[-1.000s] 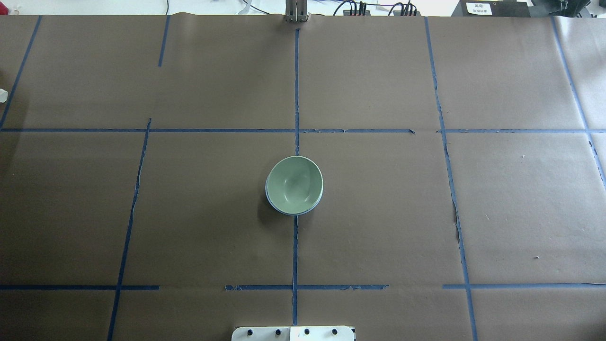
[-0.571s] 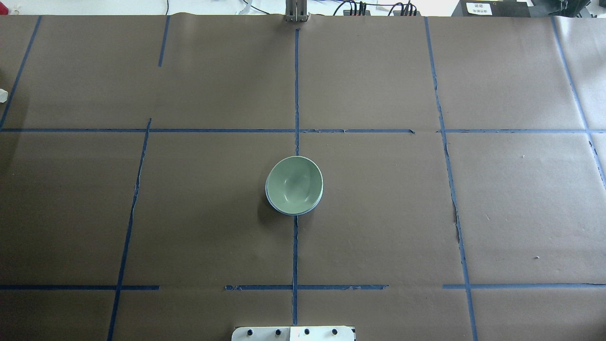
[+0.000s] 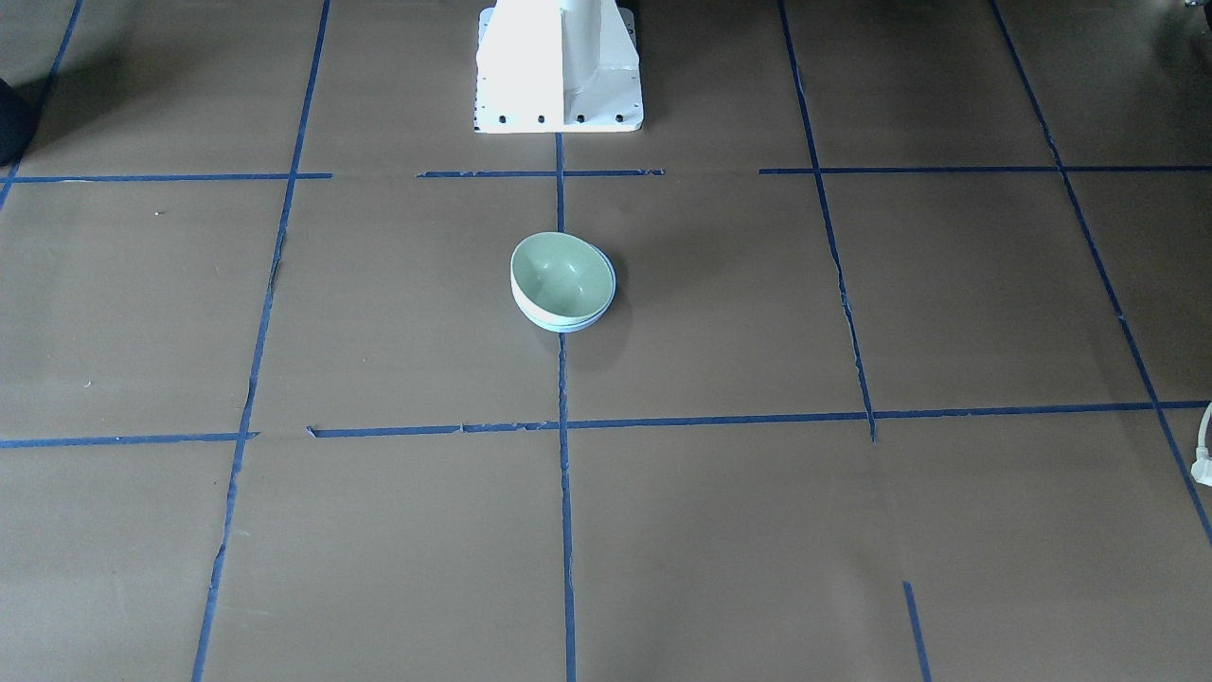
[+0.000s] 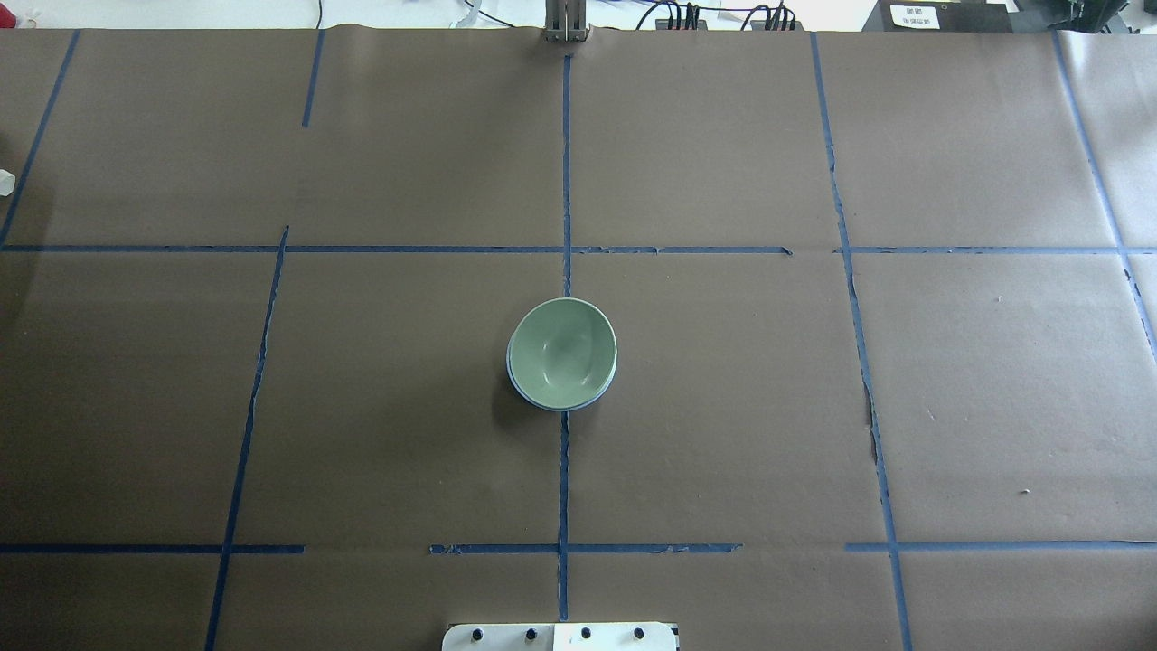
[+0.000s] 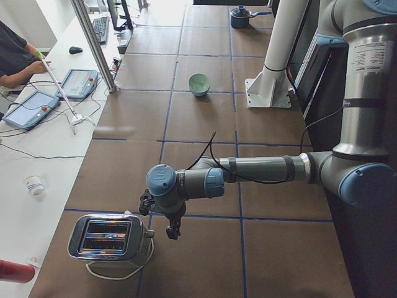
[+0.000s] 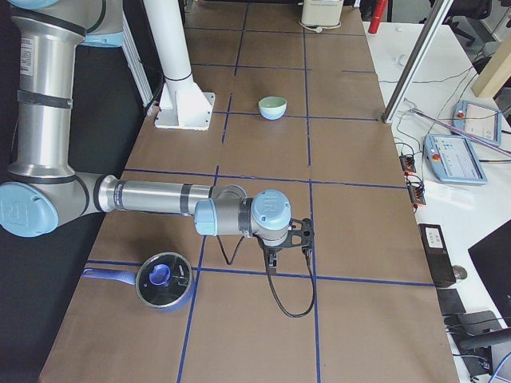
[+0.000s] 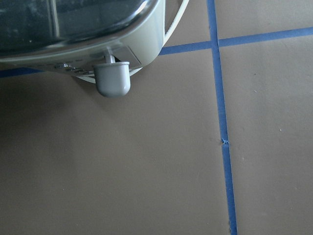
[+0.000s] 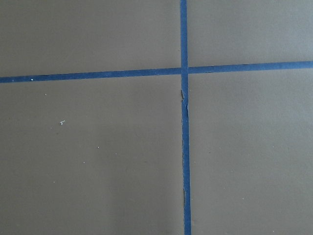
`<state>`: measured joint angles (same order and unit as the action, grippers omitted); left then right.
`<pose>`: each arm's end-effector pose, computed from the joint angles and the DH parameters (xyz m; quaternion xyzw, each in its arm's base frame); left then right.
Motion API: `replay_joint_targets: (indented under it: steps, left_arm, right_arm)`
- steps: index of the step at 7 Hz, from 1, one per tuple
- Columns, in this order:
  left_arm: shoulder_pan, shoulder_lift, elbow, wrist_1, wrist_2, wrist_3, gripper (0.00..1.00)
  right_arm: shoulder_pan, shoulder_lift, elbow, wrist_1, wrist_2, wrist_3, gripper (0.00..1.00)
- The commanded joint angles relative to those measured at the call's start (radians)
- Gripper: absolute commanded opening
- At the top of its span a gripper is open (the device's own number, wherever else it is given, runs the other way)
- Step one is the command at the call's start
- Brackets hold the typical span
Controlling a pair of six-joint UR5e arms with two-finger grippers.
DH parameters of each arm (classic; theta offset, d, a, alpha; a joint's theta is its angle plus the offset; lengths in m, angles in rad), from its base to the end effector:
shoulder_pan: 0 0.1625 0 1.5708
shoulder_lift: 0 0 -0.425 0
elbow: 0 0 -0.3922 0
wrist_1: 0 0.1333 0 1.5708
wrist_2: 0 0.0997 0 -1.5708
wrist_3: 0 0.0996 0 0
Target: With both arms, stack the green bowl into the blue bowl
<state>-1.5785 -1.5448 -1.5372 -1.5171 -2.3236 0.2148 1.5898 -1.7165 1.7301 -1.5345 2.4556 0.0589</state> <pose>-0.0688 -0.4708 0.6942 -0.0116 0.3706 0.0753 0.9257 0.0645 -0.4320 0.6357 0.0140 -0.4283 0.0245 0.9032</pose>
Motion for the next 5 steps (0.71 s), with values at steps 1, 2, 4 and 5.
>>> replay_joint_targets:
  steps: [1, 2, 4, 5]
  left_arm:
    - [0.0, 0.0, 0.0, 0.0, 0.0, 0.0, 1.0]
    - [0.0, 0.0, -0.001, 0.0, 0.0, 0.0, 1.0]
    - [0.0, 0.0, -0.001, 0.0, 0.0, 0.0, 1.0]
    - [0.0, 0.0, -0.001, 0.0, 0.0, 0.0, 1.0]
  right_arm:
    - [0.001, 0.003, 0.009, -0.012, -0.058, 0.001, 1.0]
    - [0.001, 0.003, 0.008, -0.009, -0.06, 0.001, 1.0]
    - [0.001, 0.001, 0.008, -0.006, -0.052, 0.009, 1.0]
    - [0.001, 0.001, 0.008, -0.006, -0.05, 0.01, 1.0]
